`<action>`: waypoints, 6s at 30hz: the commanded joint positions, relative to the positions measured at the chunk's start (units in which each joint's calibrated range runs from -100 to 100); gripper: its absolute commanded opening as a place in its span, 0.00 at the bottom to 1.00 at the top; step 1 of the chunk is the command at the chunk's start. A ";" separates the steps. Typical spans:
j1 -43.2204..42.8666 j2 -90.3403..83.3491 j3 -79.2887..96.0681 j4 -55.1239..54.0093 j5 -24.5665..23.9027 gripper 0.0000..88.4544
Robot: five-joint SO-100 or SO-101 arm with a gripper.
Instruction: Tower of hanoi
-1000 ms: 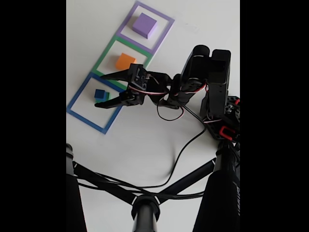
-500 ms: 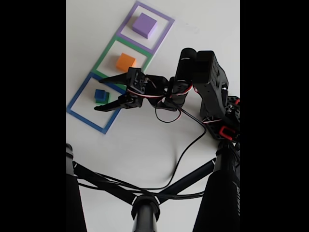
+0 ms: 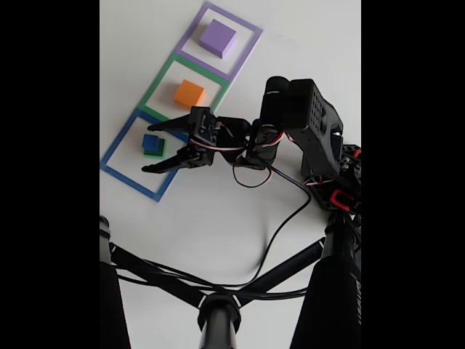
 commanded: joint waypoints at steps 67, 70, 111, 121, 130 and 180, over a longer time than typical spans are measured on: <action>-1.07 -12.93 -0.22 12.08 0.00 0.06; -1.07 -21.17 -0.04 20.42 0.00 0.06; 18.58 -55.49 -94.95 165.61 -18.93 0.05; 27.88 -57.34 -87.50 163.58 -14.71 0.05; 38.62 -65.50 -55.31 142.04 -2.20 0.05; 41.21 -20.28 -0.95 23.66 0.00 0.05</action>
